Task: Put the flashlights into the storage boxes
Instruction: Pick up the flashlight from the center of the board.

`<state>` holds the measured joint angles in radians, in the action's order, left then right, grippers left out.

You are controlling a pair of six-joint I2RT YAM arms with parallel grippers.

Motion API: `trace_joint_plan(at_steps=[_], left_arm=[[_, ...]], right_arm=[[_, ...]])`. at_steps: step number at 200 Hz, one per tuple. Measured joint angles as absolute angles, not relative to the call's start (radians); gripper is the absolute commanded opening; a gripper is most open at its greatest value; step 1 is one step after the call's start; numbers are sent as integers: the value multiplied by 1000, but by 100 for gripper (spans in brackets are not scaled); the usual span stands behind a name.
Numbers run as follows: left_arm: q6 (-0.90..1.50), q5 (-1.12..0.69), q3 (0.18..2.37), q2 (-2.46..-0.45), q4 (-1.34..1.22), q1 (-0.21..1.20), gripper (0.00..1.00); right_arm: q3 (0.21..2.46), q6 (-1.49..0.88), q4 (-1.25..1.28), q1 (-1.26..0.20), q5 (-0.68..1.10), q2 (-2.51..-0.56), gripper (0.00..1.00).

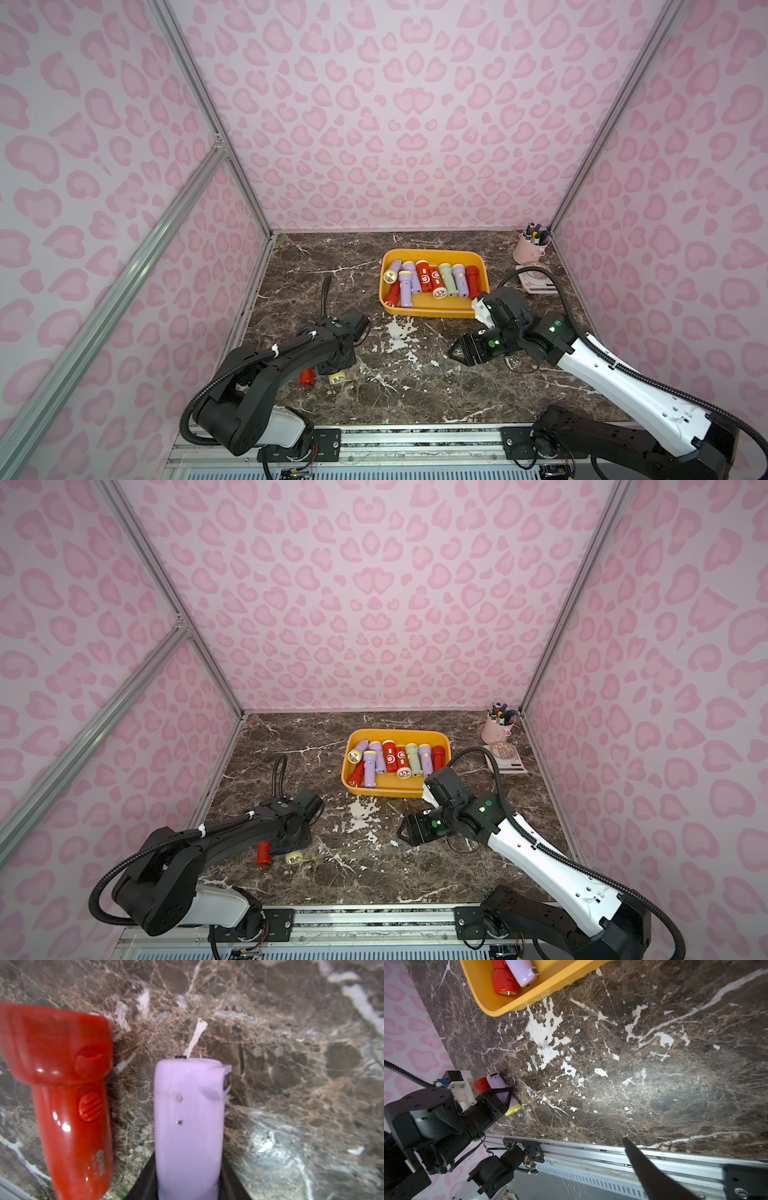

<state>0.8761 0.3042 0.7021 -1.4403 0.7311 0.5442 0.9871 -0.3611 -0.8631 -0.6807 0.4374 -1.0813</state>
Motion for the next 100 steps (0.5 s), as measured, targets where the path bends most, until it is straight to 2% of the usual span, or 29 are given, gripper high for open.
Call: trace_joint_plan(at_steps=[46, 100], left_arm=[[839, 282, 783, -1483, 739, 543, 28], [783, 288, 1006, -1488, 816, 548, 28]], right_arm=[[1032, -340, -864, -671, 434, -1135, 74], [1070, -308, -866, -607, 446, -1179, 74]])
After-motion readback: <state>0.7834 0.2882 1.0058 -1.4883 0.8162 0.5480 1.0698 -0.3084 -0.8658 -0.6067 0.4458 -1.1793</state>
